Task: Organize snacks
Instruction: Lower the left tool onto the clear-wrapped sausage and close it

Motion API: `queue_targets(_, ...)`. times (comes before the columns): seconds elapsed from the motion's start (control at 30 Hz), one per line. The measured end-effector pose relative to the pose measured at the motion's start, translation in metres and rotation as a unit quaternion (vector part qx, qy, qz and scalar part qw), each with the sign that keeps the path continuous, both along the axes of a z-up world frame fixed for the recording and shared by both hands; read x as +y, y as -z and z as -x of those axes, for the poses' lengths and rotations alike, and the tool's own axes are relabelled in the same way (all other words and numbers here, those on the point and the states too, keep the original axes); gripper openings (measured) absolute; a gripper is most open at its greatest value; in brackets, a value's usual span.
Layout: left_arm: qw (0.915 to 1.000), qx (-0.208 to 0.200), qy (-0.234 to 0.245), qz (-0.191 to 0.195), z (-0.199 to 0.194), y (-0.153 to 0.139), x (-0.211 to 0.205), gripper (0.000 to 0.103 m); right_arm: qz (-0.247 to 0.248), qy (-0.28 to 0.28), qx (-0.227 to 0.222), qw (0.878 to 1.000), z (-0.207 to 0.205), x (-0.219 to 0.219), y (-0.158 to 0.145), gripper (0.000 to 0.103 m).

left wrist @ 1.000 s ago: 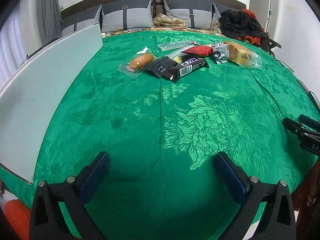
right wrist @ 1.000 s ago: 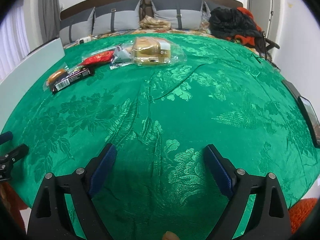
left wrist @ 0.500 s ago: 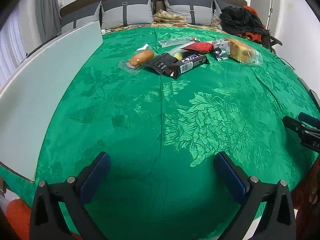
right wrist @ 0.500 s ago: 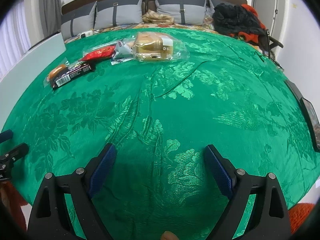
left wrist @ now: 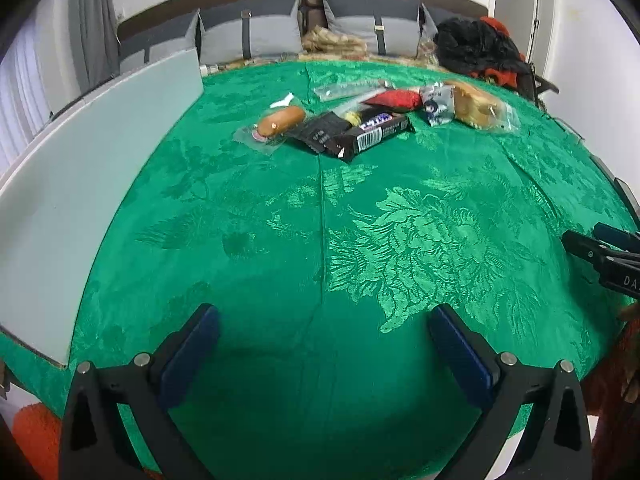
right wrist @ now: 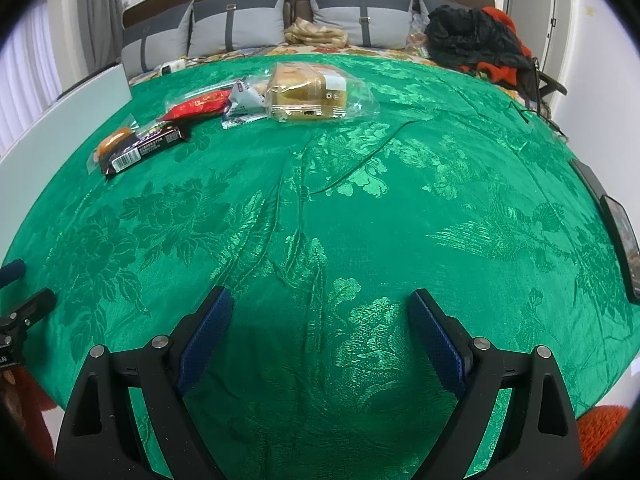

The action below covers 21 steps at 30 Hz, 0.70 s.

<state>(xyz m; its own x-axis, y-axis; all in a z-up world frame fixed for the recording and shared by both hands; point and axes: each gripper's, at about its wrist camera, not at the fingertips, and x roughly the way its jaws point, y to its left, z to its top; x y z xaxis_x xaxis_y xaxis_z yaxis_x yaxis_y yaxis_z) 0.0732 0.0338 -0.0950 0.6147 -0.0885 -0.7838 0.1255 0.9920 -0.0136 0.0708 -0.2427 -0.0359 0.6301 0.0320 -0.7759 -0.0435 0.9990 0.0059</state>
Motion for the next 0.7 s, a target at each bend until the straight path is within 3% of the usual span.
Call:
queue_targets(0.13, 0.9974, 0.063, 0.035, 0.007, -0.036, -0.009, 0.008, 0.103, 0.000, 0.000, 0.001, 1.000, 0.000, 0.000, 0.000, 0.092)
queue_targets(0.3, 0.9973, 0.057, 0.047, 0.005, -0.114, -0.050, 0.034, 0.103, -0.001, 0.000, 0.001, 1.000, 0.000, 0.000, 0.000, 0.092)
queue_targets(0.4, 0.9973, 0.067, 0.028, 0.011, -0.168, -0.061, 0.047, 0.102, -0.001, 0.000, 0.003, 1.000, 0.000, 0.000, 0.000, 0.092)
queue_targets(0.5, 0.9957, 0.091, 0.021, 0.006, -0.218, -0.051, 0.050, 0.090, -0.001, -0.001, 0.005, 1.000, -0.001, 0.000, 0.000, 0.092)
queue_targets(0.53, 0.9950, 0.096, 0.027, 0.001, -0.226, -0.046, 0.047, 0.082, -0.002, -0.002, 0.005, 1.000, -0.002, 0.000, 0.000, 0.092)
queue_targets(0.63, 0.9914, 0.114, 0.062, -0.018, -0.248, -0.026, 0.030, 0.075, -0.002, -0.004, 0.006, 1.000, -0.003, 0.001, 0.000, 0.092)
queue_targets(0.67, 0.9902, 0.118, 0.072, -0.021, -0.251, -0.021, 0.026, 0.066, -0.002, -0.004, 0.005, 1.000, -0.004, 0.001, 0.000, 0.092)
queue_targets(0.7, 0.9895, 0.116, 0.082, -0.024, -0.252, -0.017, 0.021, 0.066, -0.002, -0.004, 0.005, 1.000, -0.005, 0.001, 0.000, 0.092)
